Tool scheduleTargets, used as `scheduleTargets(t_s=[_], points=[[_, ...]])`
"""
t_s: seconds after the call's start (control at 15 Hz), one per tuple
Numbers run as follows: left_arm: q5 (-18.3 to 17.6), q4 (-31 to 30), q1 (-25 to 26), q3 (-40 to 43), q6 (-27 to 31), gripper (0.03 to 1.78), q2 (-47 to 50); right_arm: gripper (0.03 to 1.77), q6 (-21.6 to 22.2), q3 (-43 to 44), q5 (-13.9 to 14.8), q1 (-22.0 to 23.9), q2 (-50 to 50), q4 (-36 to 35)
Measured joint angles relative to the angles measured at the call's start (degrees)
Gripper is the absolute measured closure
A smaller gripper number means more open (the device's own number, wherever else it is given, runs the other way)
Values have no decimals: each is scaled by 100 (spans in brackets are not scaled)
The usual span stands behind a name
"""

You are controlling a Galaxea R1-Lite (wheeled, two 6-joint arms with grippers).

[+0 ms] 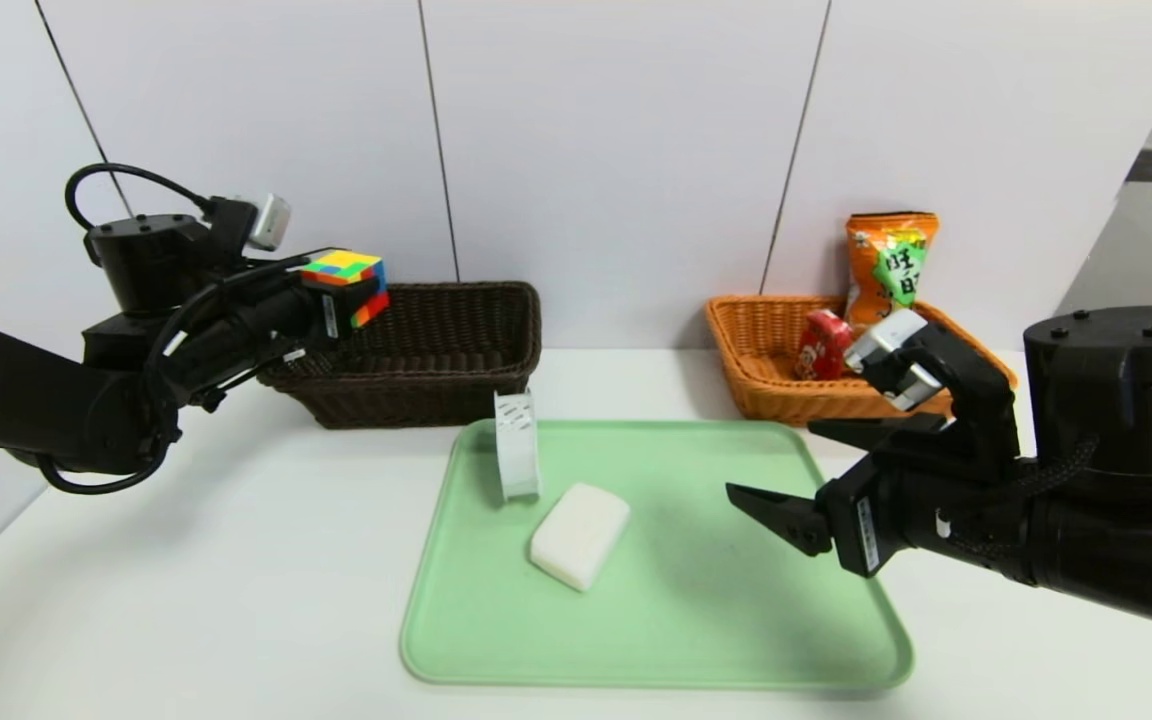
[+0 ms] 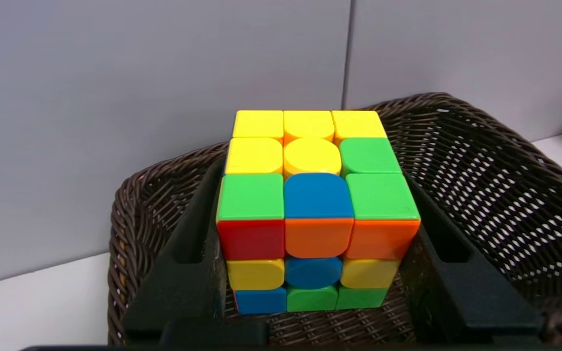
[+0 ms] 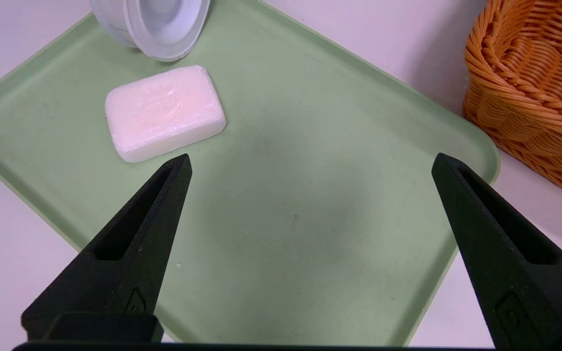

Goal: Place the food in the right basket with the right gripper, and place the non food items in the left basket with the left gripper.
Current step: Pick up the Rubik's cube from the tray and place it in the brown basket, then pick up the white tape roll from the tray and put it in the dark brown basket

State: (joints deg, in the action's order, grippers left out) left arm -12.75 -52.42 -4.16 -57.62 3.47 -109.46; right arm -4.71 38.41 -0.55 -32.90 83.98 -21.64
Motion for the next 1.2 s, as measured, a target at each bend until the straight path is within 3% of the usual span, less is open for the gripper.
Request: scheduleTargets(t_s=[0.33, 0.73, 1.2], points=[[20, 44, 96, -100, 11, 84, -247, 10, 27, -63, 2, 18, -71, 0], [22, -61, 141, -59, 74, 47, -300, 10, 27, -88, 4, 40, -149, 0], [-23, 102, 50, 5, 24, 26, 380, 10, 28, -126, -5, 88, -218, -2]])
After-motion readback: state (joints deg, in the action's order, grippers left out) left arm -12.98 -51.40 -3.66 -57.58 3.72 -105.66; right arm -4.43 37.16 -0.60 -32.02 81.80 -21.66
